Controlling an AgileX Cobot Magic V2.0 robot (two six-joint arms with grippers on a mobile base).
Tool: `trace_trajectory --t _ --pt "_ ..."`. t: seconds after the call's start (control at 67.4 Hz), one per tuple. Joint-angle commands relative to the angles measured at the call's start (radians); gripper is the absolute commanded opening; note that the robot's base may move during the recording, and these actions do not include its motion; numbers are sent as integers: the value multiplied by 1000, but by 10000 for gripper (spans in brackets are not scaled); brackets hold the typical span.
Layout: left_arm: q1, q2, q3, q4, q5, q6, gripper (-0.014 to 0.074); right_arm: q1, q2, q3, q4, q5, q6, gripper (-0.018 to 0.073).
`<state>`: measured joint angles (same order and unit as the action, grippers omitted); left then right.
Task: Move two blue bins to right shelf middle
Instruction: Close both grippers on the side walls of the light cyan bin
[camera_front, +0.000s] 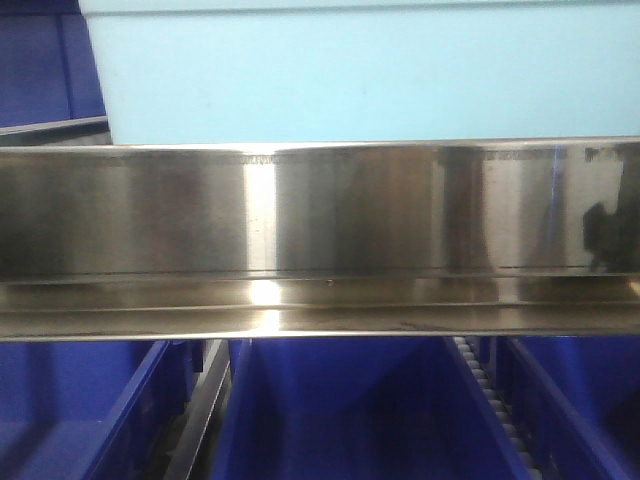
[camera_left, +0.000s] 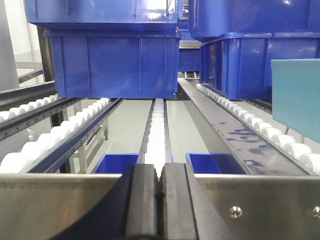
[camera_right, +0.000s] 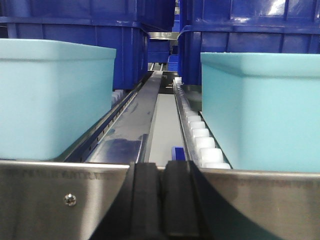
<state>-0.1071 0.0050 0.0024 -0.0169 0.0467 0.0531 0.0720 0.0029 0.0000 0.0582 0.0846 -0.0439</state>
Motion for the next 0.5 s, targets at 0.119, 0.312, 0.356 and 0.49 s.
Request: trace_trajectory --t 0.119,0.312,0.356,0.49 --pt "-7 -5 -2 -7 -18 -1 -111 -1 -3 0 0 -18 -10 -162" --pt "-6 -5 -2 -3 -18 -1 -111 -1 -3 0 0 -18 -10 -162" --pt "-6 -5 -2 2 -20 -1 -111 -1 -3 0 0 -18 -10 -162" --pt "-6 -5 -2 2 -20 -1 -111 -1 -3 0 0 -18 -10 -162"
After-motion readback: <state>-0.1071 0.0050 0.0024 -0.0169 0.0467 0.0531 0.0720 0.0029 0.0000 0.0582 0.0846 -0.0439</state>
